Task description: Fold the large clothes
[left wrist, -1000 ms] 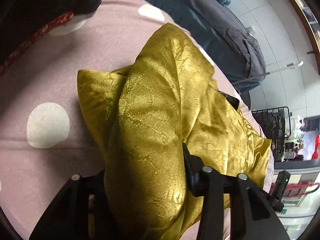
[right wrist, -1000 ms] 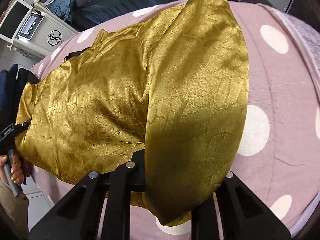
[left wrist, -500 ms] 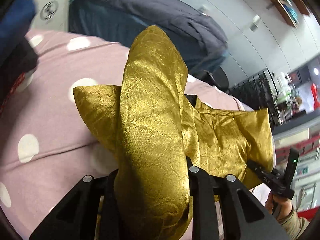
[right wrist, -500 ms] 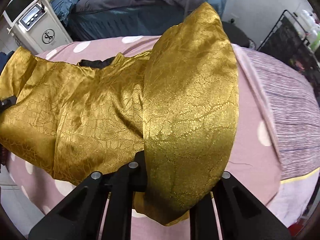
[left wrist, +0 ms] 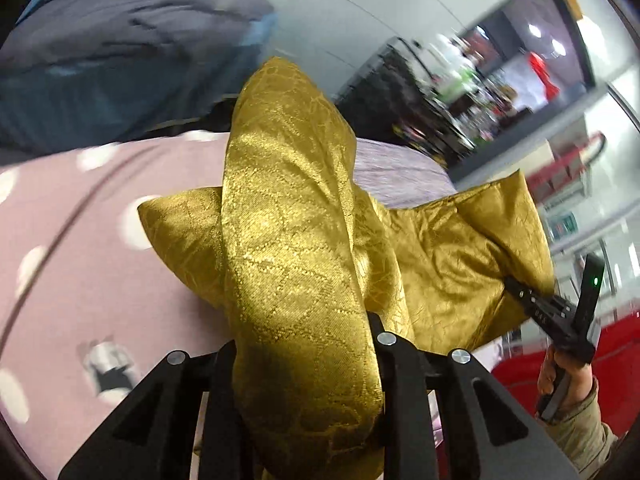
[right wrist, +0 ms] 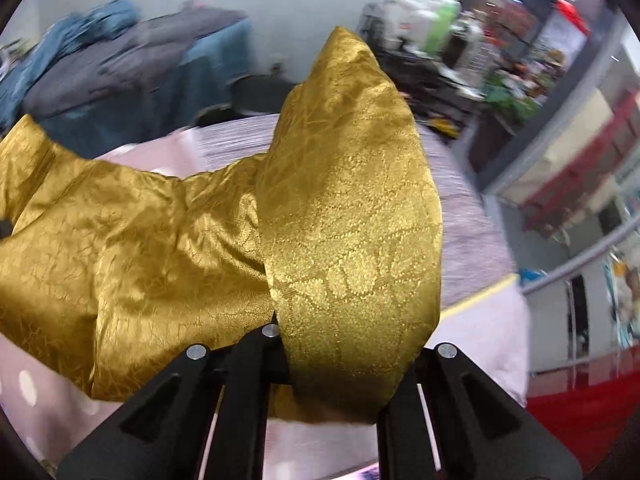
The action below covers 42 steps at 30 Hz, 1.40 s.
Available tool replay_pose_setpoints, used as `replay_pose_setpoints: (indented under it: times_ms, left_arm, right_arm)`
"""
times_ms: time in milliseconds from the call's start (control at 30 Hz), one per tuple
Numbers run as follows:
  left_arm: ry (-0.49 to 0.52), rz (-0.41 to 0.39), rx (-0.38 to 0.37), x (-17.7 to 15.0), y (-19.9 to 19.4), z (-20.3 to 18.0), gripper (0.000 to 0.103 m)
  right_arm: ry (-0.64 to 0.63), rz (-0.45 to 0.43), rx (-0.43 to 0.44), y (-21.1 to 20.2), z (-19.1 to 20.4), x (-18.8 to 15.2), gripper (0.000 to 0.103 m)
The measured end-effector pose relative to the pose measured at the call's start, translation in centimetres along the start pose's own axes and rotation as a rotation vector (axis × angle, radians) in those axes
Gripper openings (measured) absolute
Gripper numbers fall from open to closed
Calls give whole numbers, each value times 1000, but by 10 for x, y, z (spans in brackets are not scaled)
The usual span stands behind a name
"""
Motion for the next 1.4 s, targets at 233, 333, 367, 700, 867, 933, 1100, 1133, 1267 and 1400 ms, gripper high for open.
replay_pose_setpoints:
  times_ms: [233,333,367,700,867,933,1100,1133,1267,1400]
  left_arm:
    - [67,104,43,17,92,-58,38]
    - [-35,167,118,10,122,-28,46]
    - [-70,182,130,6,127,-16,47]
    - [-391,204,44,-100,124,80,52]
    - [-305,203,141,-80,119,69,67]
    - [-301,171,188,-70,103,70,74]
    - [-361,-20,443,-53,30,97,90]
    - [-355,-35,475,-52,21,96,90]
    - [-210,-16,560,-51,19,48,97]
    - [18,61,537,-66,46,-36,97]
  right_arm:
    - [248,123,58,68,-118,-12,12]
    - [365,220,155,109,-129,-32,22]
    - [408,223,205,116,-127,-37,26]
    - [188,157,129,117,-45,-23,65]
    - [314,244,74,133,-69,-27,78]
    - [357,216,66,121,-80,-25,78]
    - [366,110,-103,64,-104,-29,81]
    - [336,92,-102,52,-98,-29,83]
    - [192,124,-40,34,-46,-41,90]
    - [61,181,23,33,18,-54,90]
Point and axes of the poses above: each gripper's, at about its wrist camera, not at the fingertips, and y roughly the way its jaws point, z to its left, x to its top, the point moved 9 cm from there along y, roughly the way its jaws point, and after that the axes turned 13 degrees about z, right-handed, at the moved point
